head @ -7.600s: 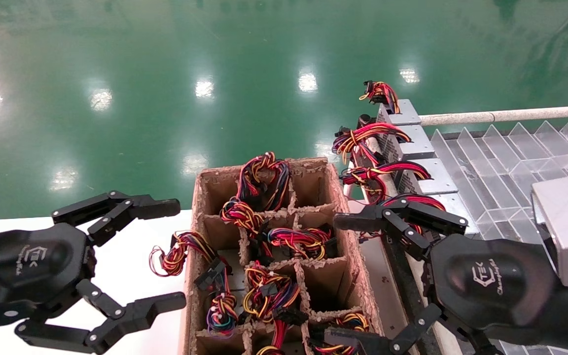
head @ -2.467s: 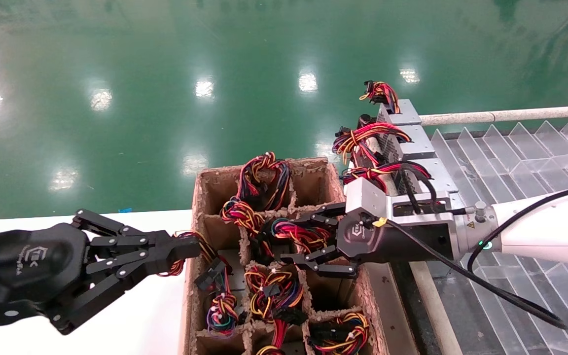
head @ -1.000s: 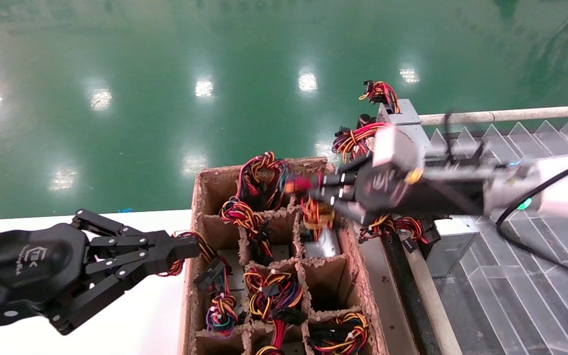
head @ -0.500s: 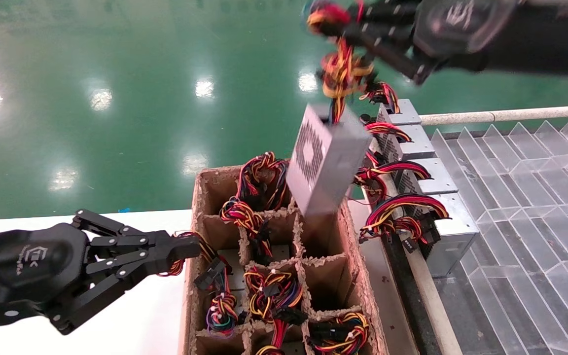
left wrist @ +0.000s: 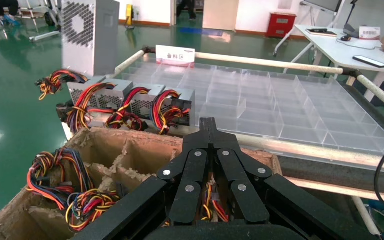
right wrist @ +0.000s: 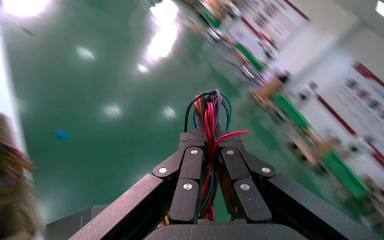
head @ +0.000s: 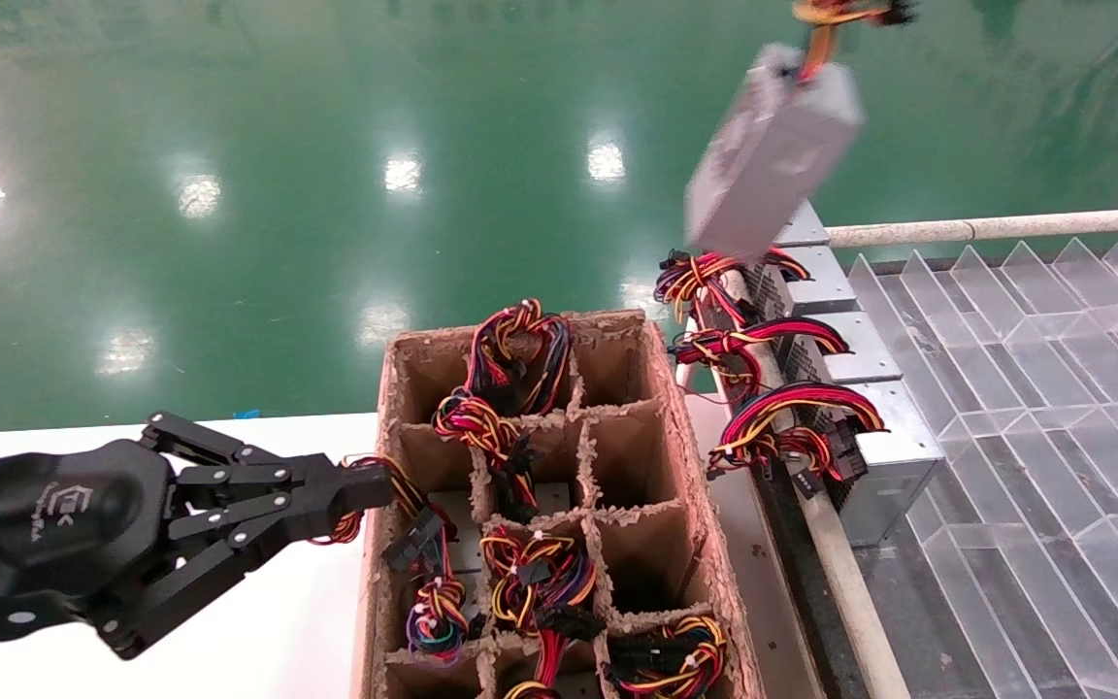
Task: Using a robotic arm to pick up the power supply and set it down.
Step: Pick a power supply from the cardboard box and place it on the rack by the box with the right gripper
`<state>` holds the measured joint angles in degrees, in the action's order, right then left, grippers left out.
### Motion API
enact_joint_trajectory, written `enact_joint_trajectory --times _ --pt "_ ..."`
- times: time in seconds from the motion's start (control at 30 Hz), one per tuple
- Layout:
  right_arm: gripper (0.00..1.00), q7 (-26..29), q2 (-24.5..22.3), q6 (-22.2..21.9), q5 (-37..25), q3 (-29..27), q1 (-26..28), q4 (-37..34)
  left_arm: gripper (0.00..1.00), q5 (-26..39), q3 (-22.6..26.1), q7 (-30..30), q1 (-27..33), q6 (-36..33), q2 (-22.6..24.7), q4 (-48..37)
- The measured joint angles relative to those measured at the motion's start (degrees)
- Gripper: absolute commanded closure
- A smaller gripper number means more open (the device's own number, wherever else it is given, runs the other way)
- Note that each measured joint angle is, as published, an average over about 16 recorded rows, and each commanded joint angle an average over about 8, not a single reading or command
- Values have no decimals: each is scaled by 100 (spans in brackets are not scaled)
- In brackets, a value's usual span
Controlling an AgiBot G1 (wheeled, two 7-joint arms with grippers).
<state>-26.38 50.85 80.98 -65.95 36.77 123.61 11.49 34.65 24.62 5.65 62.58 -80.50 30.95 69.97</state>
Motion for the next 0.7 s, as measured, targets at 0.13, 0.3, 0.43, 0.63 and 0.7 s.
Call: enact_joint_trajectory --times 0.13,0.3,0.43,0.63,0.7 --pt "100 -174 -110 -285 -177 80 154 -343 100 0 0 0 0 0 0 0" --pt "100 -343 -234 -678 -343 164 192 -710 100 0 0 0 0 0 0 0" --pt "100 -433 -313 -956 -422 208 106 -941 100 0 0 0 0 0 0 0" --pt "100 -526 -362 -1298 -459 229 -134 -1172 100 0 0 0 0 0 0 0" --pt "100 -549 -356 -1378 -457 226 -227 -1217 100 0 0 0 0 0 0 0"
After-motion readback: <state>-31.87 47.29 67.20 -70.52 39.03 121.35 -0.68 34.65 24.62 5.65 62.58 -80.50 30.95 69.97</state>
